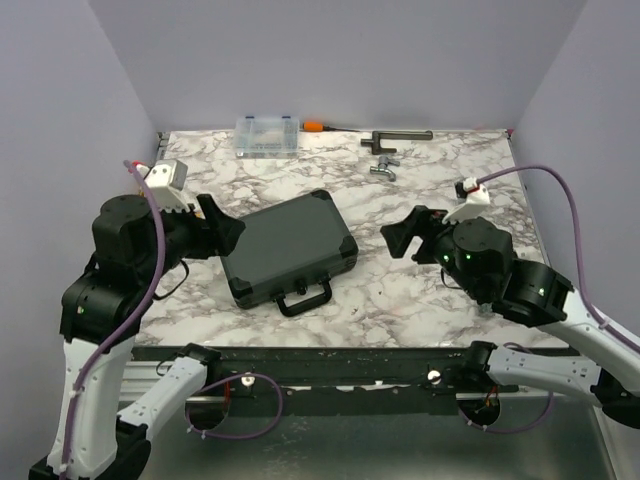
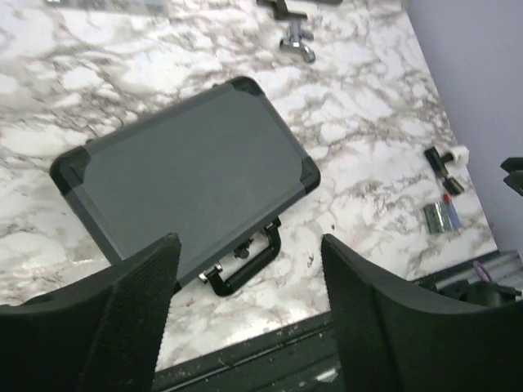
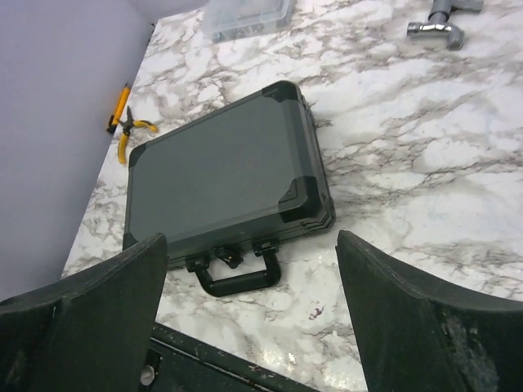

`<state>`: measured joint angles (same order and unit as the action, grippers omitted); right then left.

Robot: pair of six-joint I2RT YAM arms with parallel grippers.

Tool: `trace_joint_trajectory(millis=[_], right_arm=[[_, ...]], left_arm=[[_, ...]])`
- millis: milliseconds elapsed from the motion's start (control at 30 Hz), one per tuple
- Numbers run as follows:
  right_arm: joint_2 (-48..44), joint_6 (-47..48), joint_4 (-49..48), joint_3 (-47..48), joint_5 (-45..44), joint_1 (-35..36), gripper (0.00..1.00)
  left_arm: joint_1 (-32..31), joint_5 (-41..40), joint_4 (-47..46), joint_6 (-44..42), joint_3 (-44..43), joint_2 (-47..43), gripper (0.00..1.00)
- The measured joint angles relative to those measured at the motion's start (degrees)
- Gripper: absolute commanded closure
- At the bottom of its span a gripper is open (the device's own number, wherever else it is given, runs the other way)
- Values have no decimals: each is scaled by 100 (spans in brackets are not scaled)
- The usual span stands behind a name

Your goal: Pack up texas hold em set

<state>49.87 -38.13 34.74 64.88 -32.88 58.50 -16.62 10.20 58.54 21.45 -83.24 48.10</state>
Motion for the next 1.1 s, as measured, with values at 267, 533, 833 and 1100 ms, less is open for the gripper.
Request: trace_joint_trajectory(millis=[267, 533, 833, 1100], right_arm=[[-146, 153, 391, 595, -256, 0, 1], [-743, 221, 496, 590, -306, 0, 0], [-1126, -348, 616, 463, -459, 0, 0], [-1126, -938, 1187, 551, -592, 0, 0]], left_arm=[[0, -584, -216, -243, 46, -474, 6], [0, -1178, -826, -264, 1451, -1368, 5], [0, -1585, -1386, -201, 3154, -2557, 5], [0, -1698, -1515, 173, 4133, -3405, 5]])
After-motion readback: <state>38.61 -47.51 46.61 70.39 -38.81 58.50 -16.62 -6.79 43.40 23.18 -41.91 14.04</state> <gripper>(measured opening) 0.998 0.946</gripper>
